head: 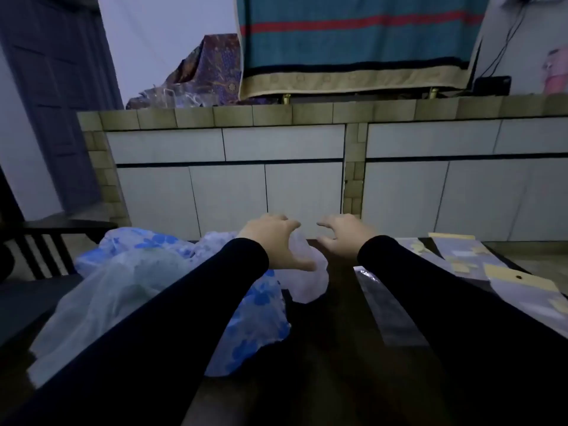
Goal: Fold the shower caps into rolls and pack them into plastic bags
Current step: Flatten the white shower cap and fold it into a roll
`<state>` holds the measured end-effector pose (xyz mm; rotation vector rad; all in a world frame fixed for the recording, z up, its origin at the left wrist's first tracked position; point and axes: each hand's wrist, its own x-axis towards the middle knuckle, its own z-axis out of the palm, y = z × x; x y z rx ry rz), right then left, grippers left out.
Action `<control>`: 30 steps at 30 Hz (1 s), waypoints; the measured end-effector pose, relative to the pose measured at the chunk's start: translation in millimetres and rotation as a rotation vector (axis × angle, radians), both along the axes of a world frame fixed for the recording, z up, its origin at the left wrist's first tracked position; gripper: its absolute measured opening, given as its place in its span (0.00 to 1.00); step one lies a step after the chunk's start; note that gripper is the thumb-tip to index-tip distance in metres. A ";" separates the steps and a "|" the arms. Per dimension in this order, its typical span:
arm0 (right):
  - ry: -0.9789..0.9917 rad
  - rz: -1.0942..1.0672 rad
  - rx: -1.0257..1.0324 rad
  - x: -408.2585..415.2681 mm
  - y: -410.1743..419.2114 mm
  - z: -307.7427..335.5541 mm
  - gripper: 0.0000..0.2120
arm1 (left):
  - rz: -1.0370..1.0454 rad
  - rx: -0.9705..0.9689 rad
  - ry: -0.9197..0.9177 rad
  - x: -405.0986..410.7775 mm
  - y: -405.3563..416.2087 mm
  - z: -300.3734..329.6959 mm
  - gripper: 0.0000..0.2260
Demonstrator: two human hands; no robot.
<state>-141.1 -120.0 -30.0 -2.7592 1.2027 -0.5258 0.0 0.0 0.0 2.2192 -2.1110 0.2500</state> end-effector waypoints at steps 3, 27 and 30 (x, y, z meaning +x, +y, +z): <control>-0.069 0.054 0.002 -0.6 -3.2 -16.8 0.21 | 0.021 0.022 0.012 3.9 -10.1 -10.7 0.44; -0.866 0.058 0.156 4.3 -28.4 -88.4 0.05 | 0.117 -0.276 0.442 -56.5 -57.4 -59.7 0.28; -1.002 -0.010 0.232 -1.7 -27.0 -84.5 0.06 | 0.141 -0.335 0.635 -64.1 -54.6 -72.7 0.30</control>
